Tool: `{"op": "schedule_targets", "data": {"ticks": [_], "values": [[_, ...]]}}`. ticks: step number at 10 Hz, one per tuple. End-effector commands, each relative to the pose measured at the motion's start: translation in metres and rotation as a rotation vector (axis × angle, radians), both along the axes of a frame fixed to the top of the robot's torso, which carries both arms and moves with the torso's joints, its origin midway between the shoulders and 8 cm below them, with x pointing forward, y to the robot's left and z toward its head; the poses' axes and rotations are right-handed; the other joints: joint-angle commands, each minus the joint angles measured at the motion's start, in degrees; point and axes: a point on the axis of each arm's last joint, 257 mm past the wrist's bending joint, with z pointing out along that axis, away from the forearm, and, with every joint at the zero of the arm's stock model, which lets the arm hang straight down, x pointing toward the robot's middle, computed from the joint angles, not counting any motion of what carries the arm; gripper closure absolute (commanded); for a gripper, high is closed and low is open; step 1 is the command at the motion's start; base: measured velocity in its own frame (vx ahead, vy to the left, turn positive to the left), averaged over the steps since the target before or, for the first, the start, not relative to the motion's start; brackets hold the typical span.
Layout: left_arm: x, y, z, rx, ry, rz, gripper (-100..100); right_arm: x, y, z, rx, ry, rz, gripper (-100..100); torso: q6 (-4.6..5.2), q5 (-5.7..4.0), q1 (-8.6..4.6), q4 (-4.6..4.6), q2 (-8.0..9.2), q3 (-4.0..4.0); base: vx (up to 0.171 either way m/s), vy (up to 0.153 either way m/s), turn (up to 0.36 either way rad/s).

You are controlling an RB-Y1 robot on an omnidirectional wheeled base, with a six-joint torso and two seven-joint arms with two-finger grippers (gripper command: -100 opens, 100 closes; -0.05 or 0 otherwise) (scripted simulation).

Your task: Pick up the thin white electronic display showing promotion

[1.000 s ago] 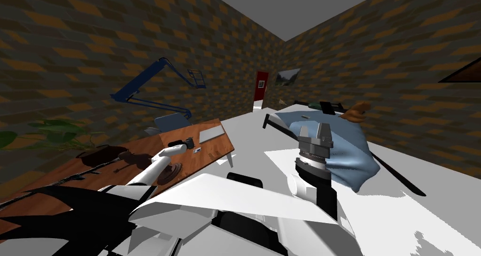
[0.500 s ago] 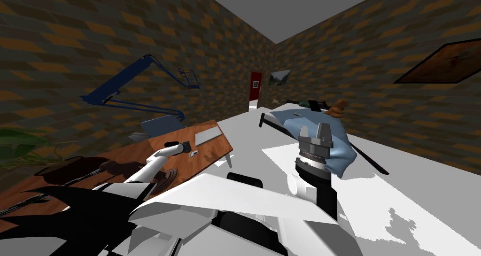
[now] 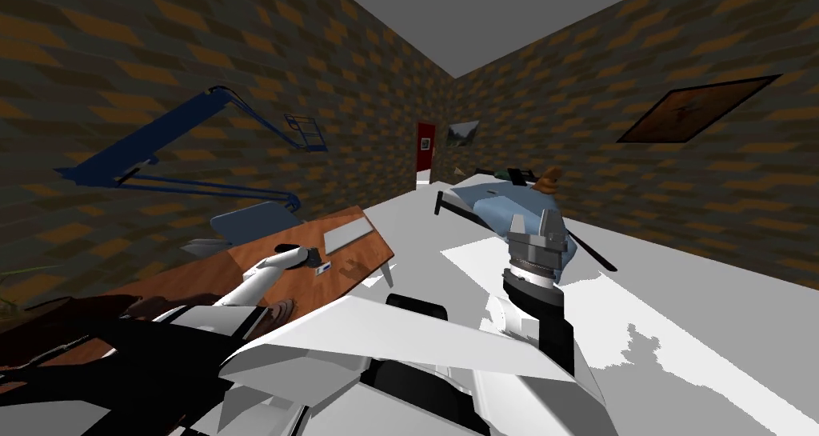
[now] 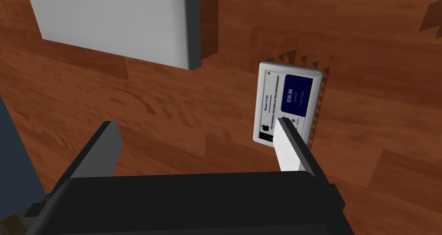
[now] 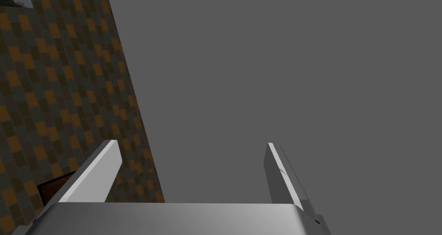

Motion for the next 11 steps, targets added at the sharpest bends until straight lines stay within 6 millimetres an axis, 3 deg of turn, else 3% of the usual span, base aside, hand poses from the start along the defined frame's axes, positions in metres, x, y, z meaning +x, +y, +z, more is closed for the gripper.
{"op": "schedule_targets", "data": {"ticks": [1,3,4,6,11], "values": [[-0.015,0.003,-0.008,-0.030,0.031,0.030,-100,0.000,0.000,0.000,0.000,0.000,0.000,0,0.00,0.00,0.00,0.00,0.00,0.00,-0.027,0.048,-0.147],[-0.039,0.003,-0.021,-0.085,0.081,0.086,-100,0.000,0.000,0.000,0.000,0.000,0.000,0,-0.06,0.03,0.15,0.01,0.05,0.03,-0.029,0.065,-0.176],[-0.039,0.003,-0.021,-0.085,0.081,0.086,-100,0.000,0.000,0.000,0.000,0.000,0.000,0,-0.12,0.04,0.14,0.01,0.05,0.03,-0.019,0.026,0.007],[-0.059,0.000,-0.031,-0.138,0.122,0.134,-100,0.000,0.000,0.000,0.000,0.000,0.000,0,-0.04,0.01,0.05,0.01,0.03,0.02,-0.028,0.046,-0.207],[-0.110,-0.016,-0.052,-0.283,0.223,0.258,-100,0.000,0.000,0.000,0.000,0.000,0.000,0,-0.12,0.04,0.14,0.01,0.04,0.02,-0.037,0.062,-0.187]]}}
